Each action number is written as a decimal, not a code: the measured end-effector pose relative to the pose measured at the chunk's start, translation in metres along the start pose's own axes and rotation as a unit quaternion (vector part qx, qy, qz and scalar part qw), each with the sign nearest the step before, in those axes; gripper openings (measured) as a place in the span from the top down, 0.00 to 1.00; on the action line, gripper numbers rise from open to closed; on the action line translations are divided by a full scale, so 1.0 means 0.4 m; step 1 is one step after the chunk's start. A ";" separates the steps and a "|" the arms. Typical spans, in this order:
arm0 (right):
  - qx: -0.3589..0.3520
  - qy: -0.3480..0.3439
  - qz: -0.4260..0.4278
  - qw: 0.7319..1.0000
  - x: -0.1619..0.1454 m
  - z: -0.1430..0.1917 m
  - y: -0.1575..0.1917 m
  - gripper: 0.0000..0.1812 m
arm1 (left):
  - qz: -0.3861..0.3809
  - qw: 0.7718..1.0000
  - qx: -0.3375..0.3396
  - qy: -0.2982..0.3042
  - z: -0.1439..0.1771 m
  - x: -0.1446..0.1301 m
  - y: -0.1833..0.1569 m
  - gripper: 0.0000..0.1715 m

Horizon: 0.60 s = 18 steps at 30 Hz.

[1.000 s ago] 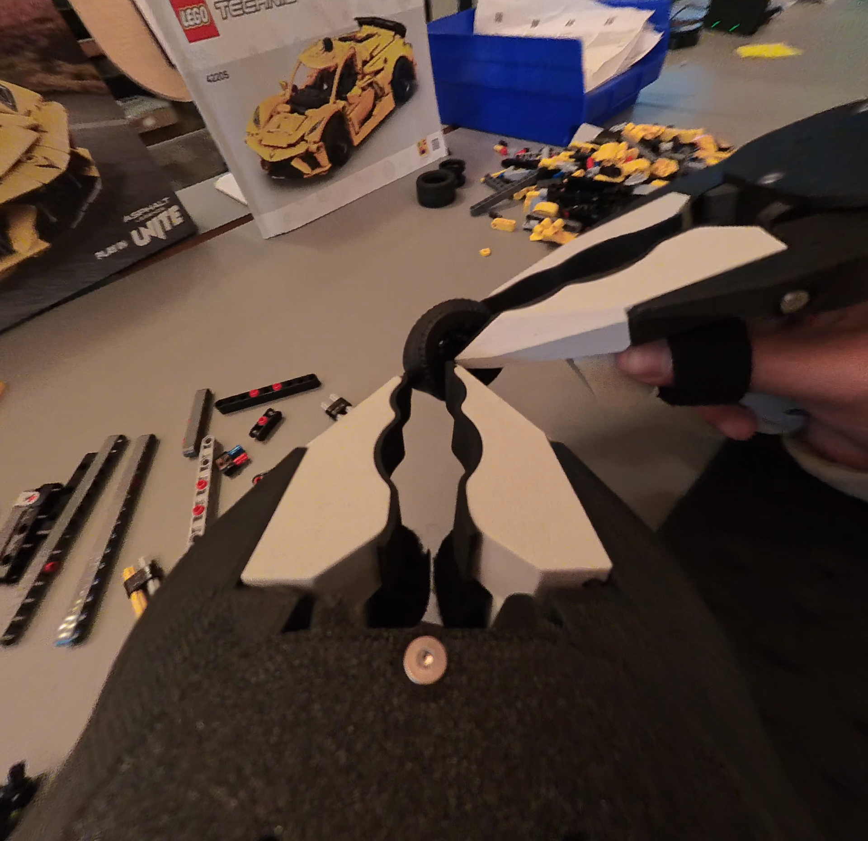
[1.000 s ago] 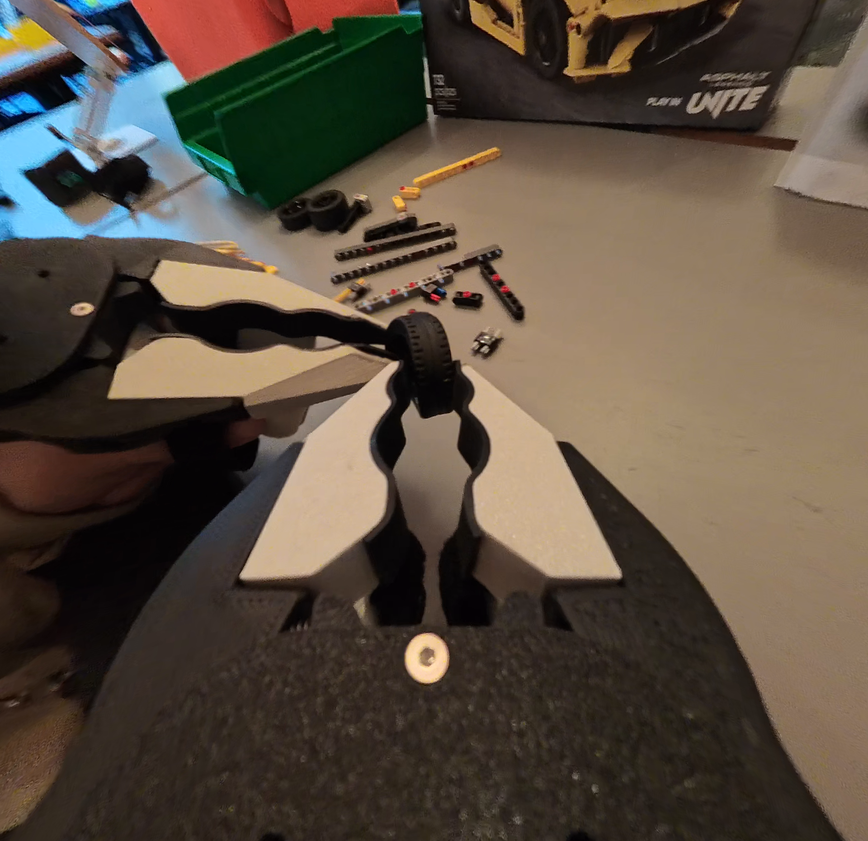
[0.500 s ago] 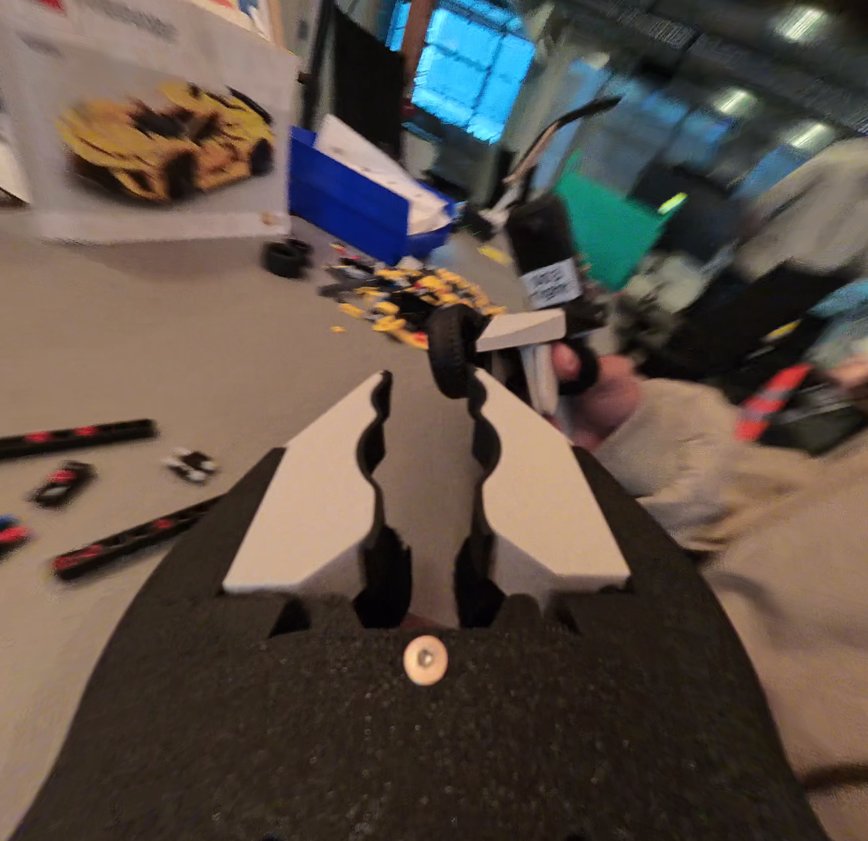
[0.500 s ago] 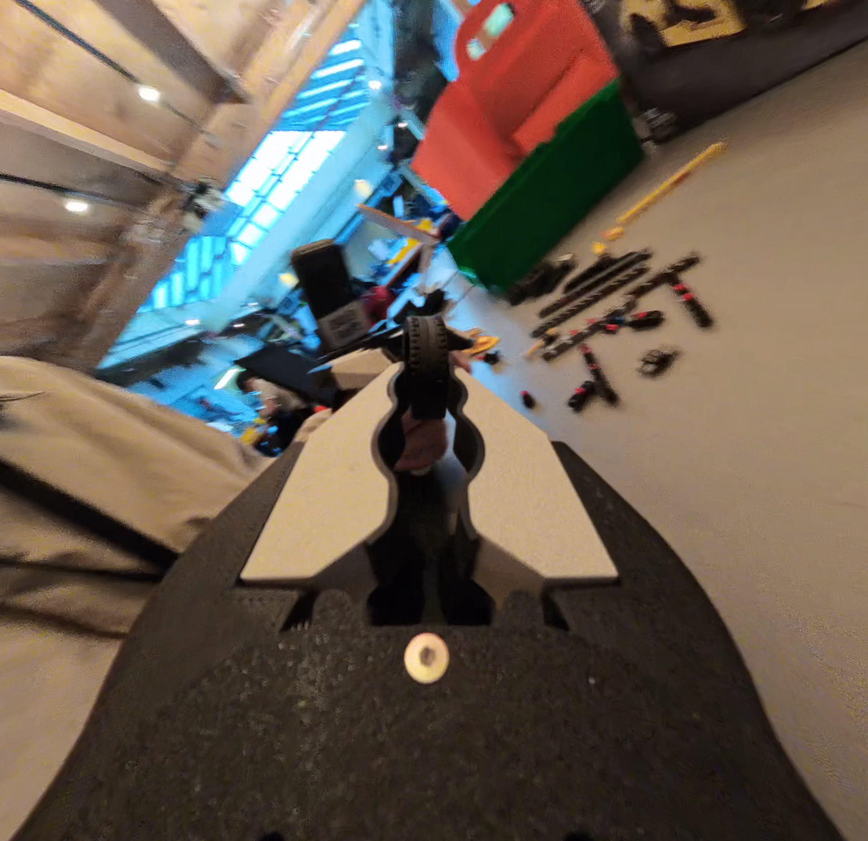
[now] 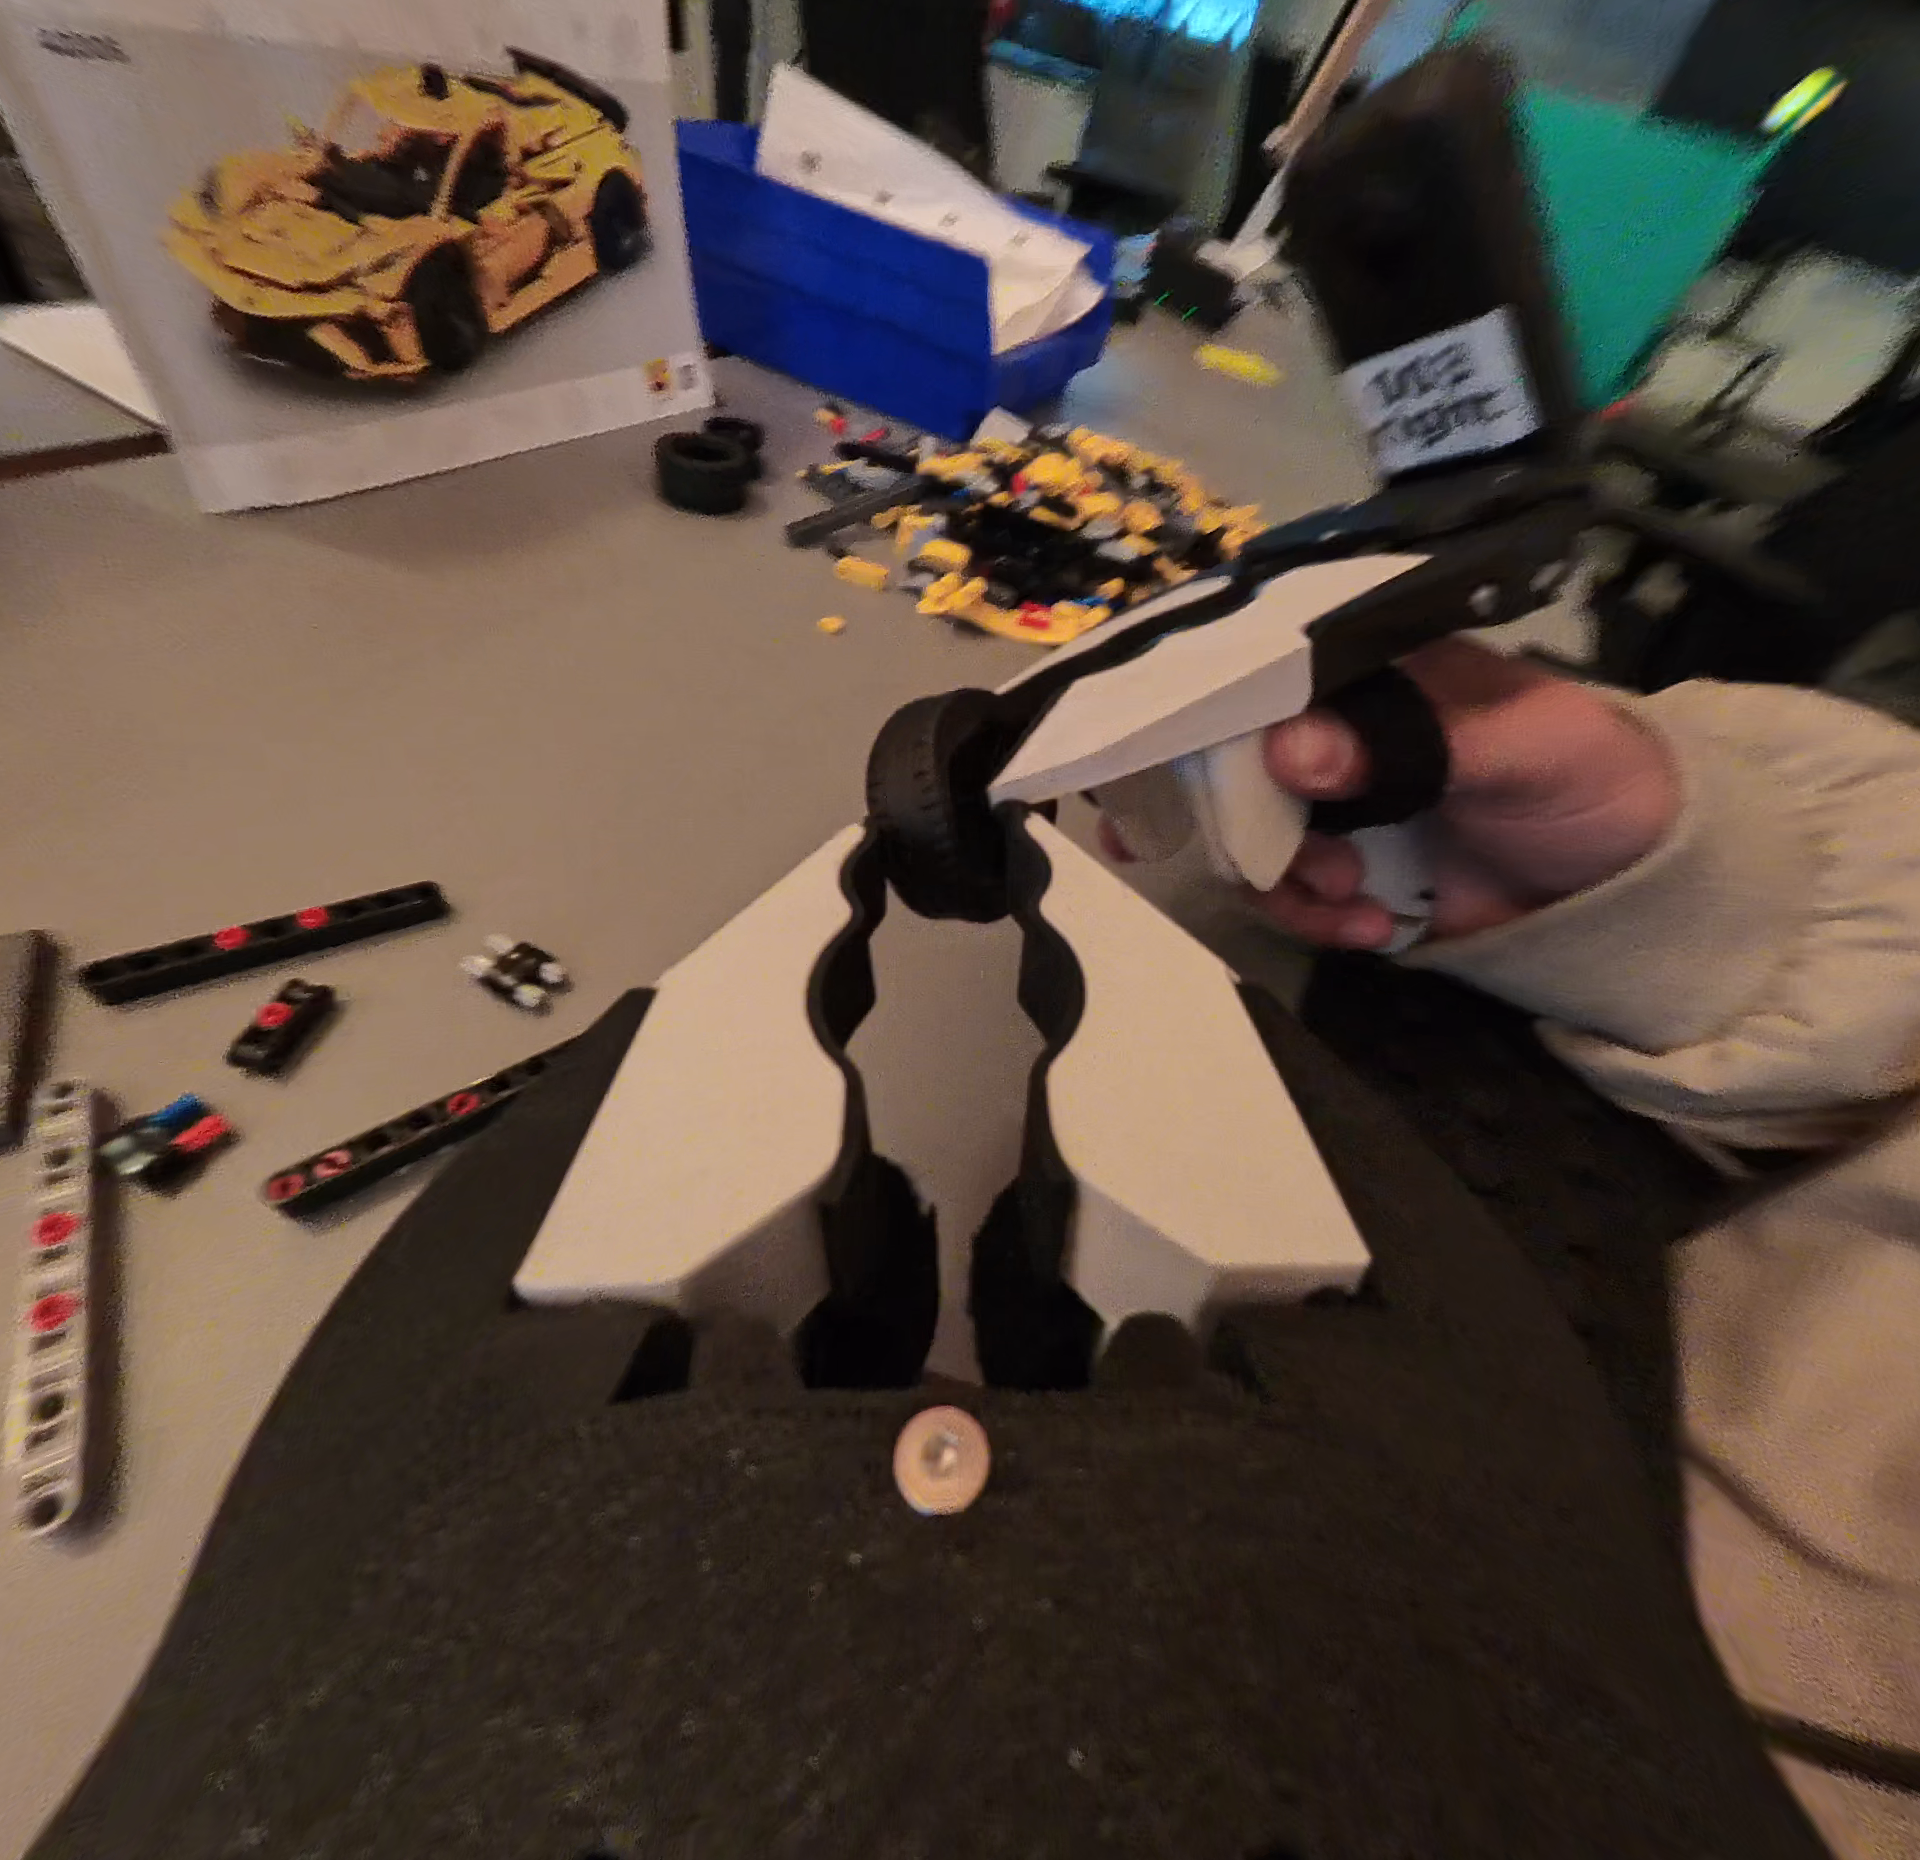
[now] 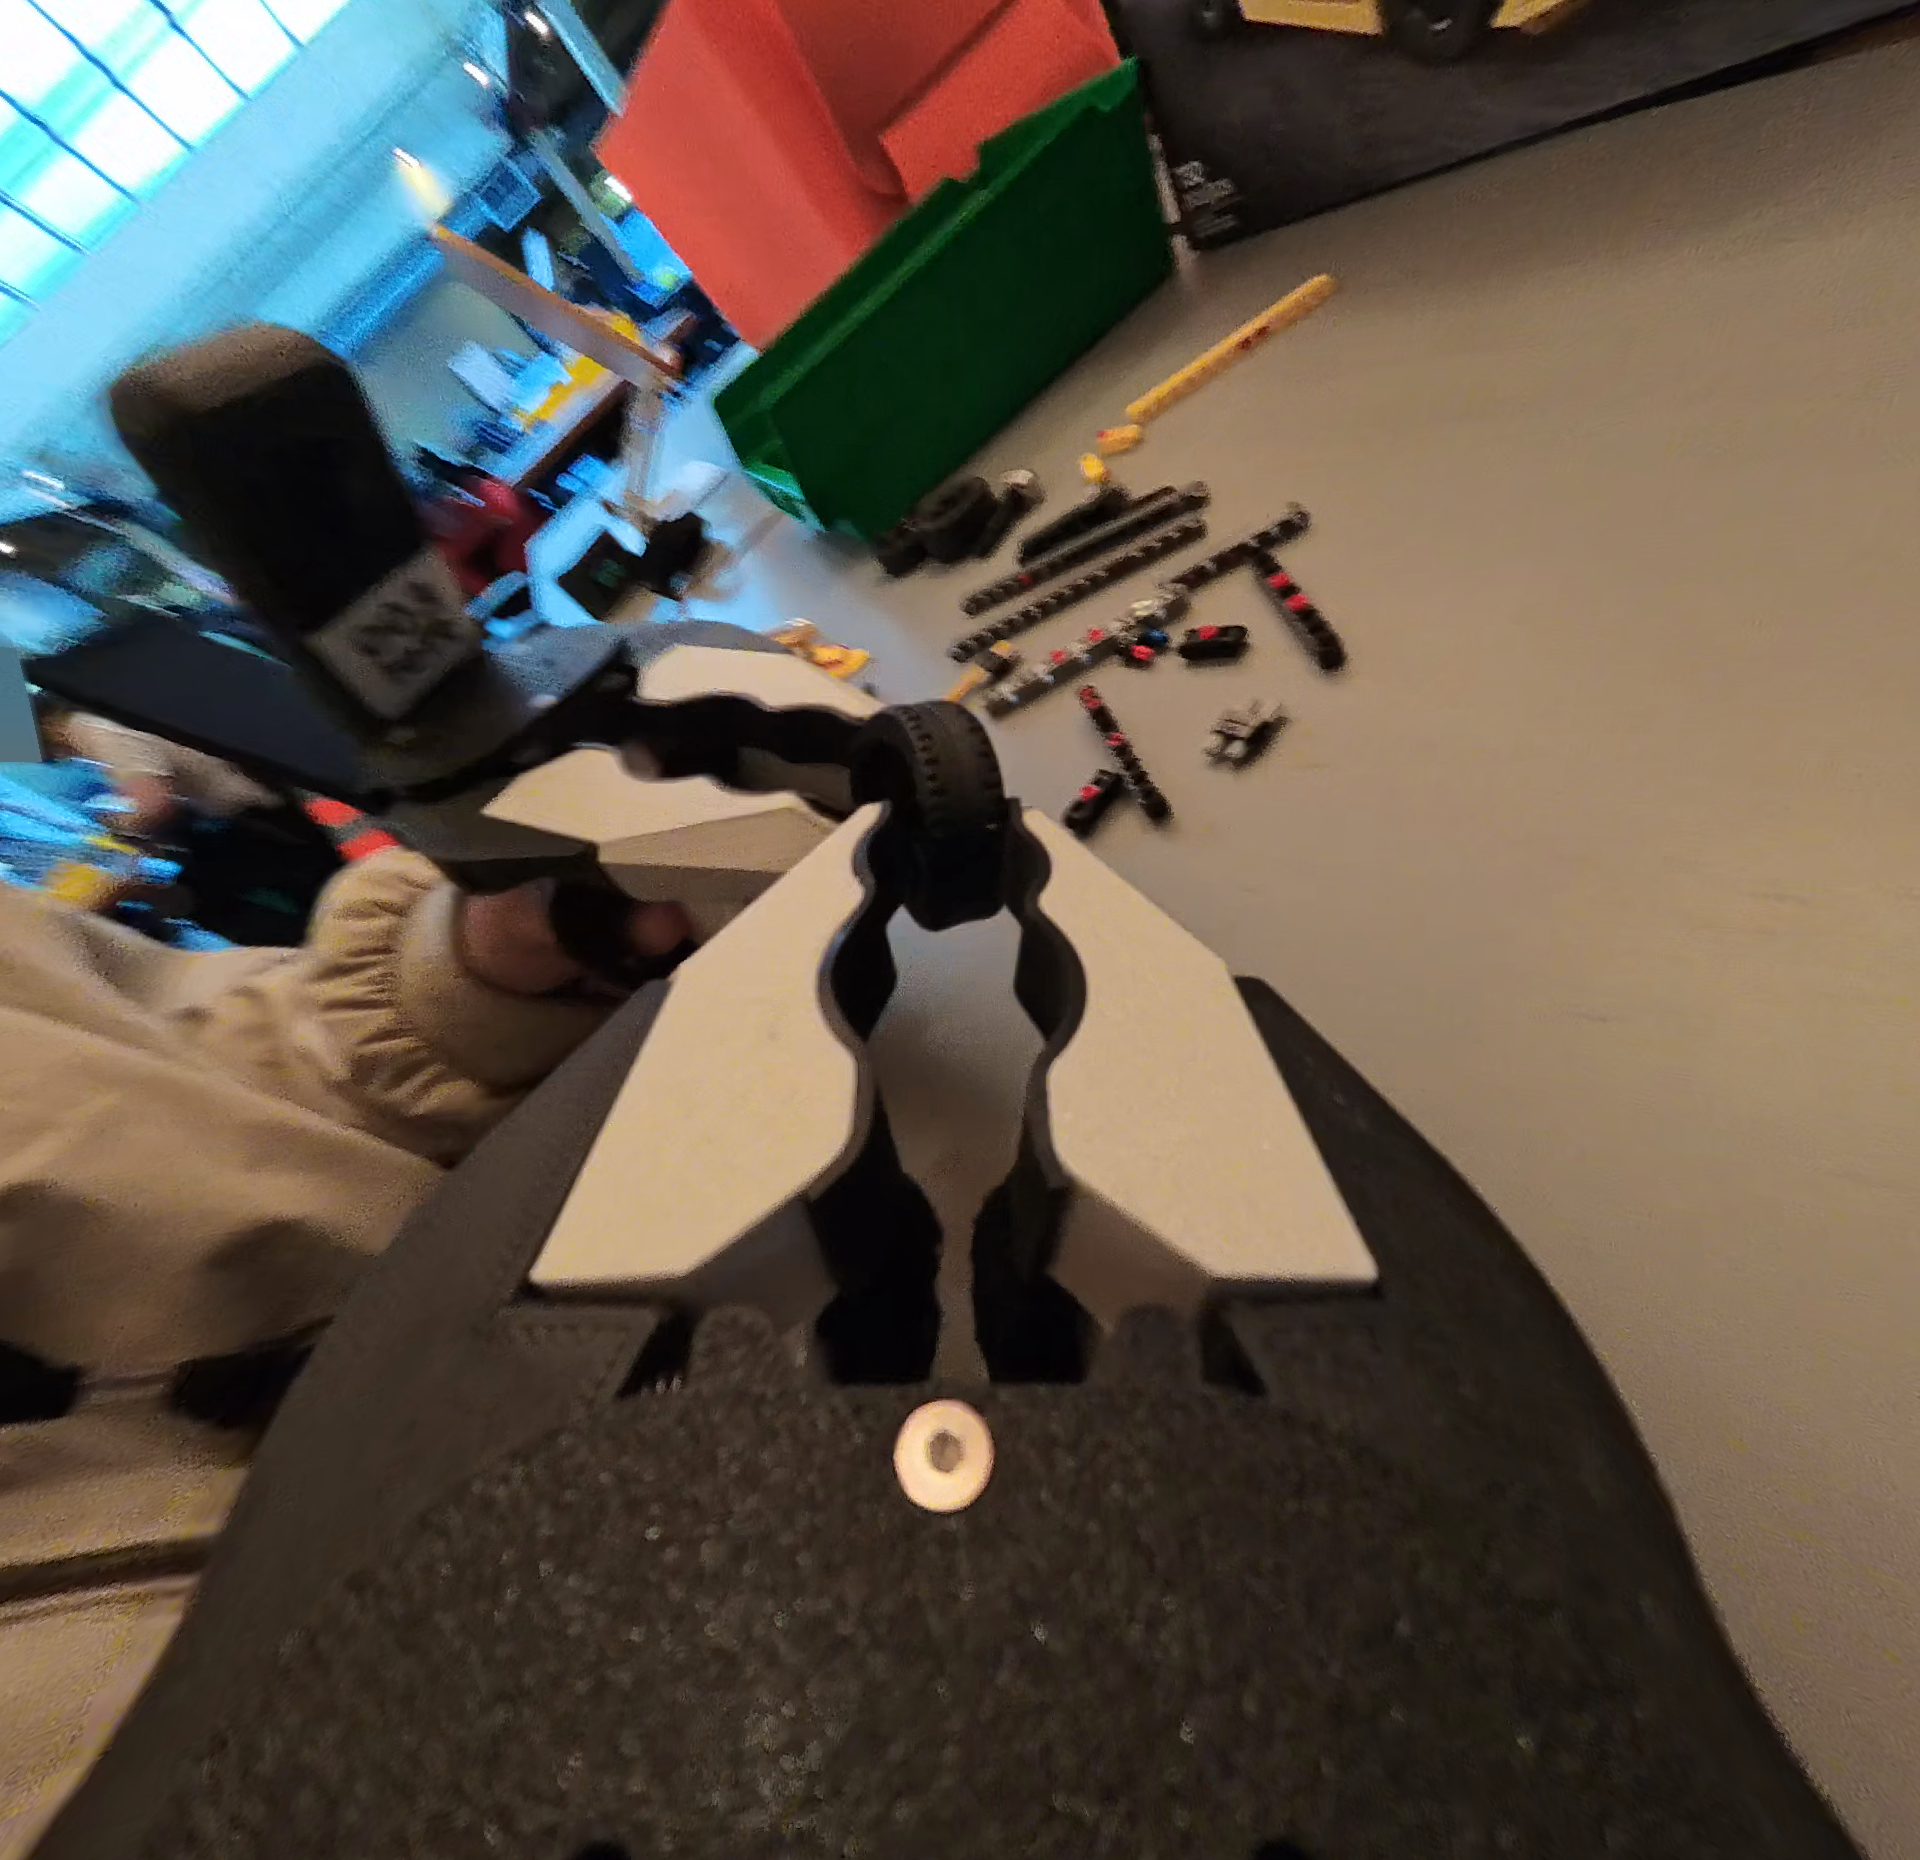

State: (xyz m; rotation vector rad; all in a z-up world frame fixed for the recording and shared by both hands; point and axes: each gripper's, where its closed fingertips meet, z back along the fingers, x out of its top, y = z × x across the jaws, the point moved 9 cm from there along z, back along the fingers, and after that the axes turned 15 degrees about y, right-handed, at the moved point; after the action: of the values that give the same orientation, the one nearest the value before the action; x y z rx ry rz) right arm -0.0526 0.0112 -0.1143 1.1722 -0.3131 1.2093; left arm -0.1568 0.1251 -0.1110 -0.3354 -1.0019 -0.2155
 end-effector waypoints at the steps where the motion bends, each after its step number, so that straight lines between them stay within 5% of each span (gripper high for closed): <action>1: -0.021 0.001 0.012 1.000 0.000 -0.001 0.004 0.90 | -0.006 1.000 0.011 0.001 -0.002 0.000 -0.002 0.87; 14: -0.222 0.008 0.089 0.971 0.006 -0.019 0.035 0.88 | -0.050 0.985 0.159 0.045 -0.035 0.008 -0.019 0.93; 18: -0.184 -0.022 0.084 0.979 0.014 -0.014 0.038 0.87 | -0.079 0.980 0.178 0.029 -0.019 0.014 -0.023 0.93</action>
State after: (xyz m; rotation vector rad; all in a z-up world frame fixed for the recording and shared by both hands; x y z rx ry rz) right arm -0.0654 0.0172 -0.1045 0.8632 -0.6515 1.2080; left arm -0.1508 0.1134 -0.1083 0.0768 -0.9892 -0.1841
